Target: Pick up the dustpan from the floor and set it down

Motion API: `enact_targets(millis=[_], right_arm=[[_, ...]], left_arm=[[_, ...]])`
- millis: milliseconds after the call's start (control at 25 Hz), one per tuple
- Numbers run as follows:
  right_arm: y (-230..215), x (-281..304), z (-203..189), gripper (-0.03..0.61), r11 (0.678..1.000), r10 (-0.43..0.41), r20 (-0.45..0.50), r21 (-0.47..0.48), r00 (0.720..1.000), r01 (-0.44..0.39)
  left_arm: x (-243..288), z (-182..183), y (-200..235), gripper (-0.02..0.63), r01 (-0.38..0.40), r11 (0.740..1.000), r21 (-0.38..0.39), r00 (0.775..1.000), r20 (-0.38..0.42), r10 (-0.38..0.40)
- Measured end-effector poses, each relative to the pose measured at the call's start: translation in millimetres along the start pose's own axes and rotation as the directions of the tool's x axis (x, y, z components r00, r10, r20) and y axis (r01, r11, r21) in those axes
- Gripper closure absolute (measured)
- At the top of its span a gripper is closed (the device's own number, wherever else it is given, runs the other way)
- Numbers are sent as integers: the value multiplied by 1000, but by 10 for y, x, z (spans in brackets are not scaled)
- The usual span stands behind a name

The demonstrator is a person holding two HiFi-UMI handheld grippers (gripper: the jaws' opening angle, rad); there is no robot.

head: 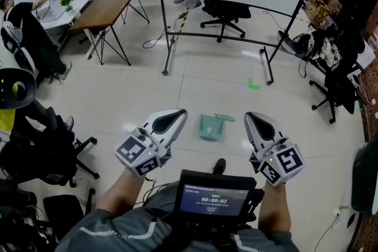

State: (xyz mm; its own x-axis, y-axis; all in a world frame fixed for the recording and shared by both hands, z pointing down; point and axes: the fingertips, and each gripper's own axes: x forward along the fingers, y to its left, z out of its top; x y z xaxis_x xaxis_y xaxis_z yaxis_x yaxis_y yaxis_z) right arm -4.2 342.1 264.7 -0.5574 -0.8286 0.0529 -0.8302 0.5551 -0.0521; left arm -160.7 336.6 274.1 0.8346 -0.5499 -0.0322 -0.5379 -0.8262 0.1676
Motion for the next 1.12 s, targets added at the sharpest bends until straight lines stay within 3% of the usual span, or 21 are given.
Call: enact_targets(millis=[320, 440, 680, 1120], right_arm=[[-1296, 638, 136, 561, 983, 181, 7, -15, 984, -180], [-1655, 808, 201, 561, 977, 212, 24, -13, 977, -212], [-1913, 1122, 287, 561, 970, 241, 12, -31, 971, -240], [-1810, 1743, 357, 560, 978, 200, -13, -56, 980, -201]], left_arm=[[1139, 105, 728, 597, -177, 984, -11, 982, 64, 178], [1446, 194, 898, 597, -226, 974, 30, 972, 68, 223], [1893, 343, 1081, 597, -177, 983, 38, 982, 72, 174], [2127, 434, 1652, 597, -37, 999, 20, 998, 58, 36]])
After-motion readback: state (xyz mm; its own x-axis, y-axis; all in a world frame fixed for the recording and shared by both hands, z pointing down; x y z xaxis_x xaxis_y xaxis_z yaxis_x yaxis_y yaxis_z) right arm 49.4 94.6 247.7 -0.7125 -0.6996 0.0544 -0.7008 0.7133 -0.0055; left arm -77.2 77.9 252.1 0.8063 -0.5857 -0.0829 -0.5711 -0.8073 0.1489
